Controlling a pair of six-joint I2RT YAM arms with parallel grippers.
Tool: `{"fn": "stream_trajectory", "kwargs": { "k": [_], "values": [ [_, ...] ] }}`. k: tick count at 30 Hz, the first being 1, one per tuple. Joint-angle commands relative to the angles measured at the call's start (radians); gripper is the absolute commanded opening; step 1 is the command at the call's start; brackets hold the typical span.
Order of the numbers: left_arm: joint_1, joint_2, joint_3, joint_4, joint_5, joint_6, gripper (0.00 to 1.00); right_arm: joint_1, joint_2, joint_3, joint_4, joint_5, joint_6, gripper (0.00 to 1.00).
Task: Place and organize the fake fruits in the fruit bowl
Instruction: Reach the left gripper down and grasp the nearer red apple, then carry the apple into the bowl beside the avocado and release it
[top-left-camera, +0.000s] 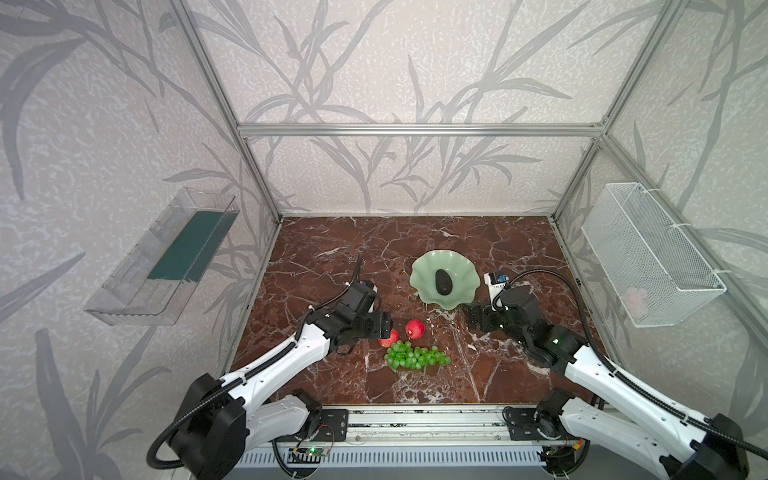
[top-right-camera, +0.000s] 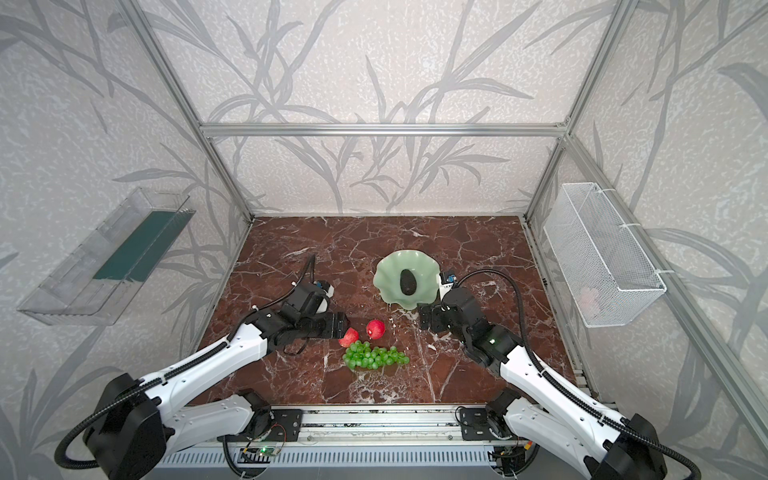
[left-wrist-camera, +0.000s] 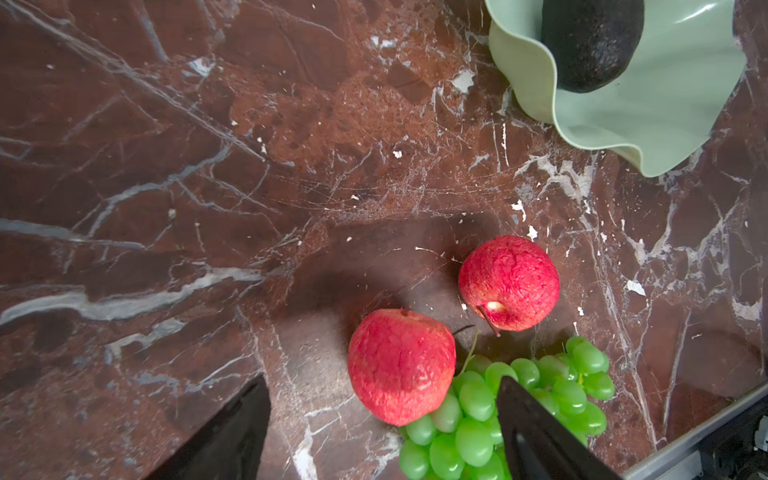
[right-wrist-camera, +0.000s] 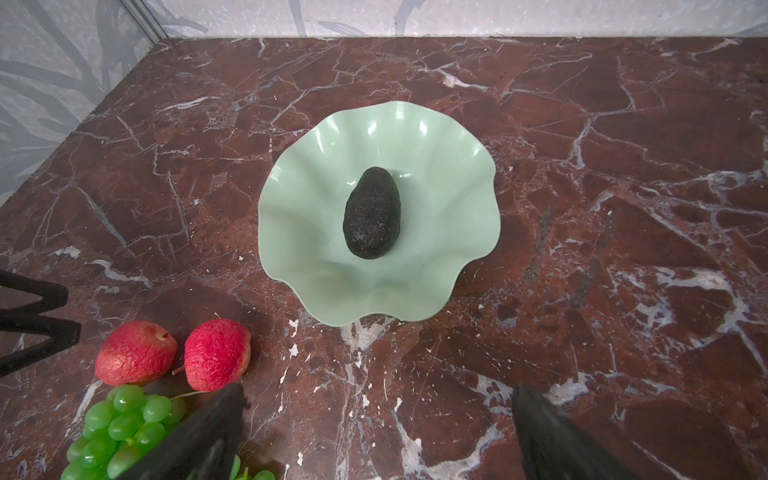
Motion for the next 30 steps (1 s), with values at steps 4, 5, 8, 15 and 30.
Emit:
{"fn": "stream_trajectory", "kwargs": {
  "k": [4,5,8,15,30],
  "values": [
    [-0.02,0.121,-0.001,0.076,0.01,-0.037,0.85,0.003,-0.008,-0.024,-0.012,0.008,0.025,0.99],
    [-0.021,0.137,-0.002,0.086,0.009,-0.04,0.84,0.003,-0.01,-0.024,-0.014,0.009,0.025,0.99],
    [-0.02,0.177,-0.002,0.108,0.014,-0.046,0.82,0.003,-0.017,-0.026,-0.02,0.013,0.023,0.99],
    [-0.02,0.246,0.018,0.108,-0.008,-0.048,0.68,0.004,-0.012,-0.031,-0.012,0.017,0.024,0.99],
    [-0.017,0.131,0.062,0.001,-0.082,-0.05,0.46,0.003,0.0,-0.043,0.003,0.02,0.031,0.99]
  ]
}}
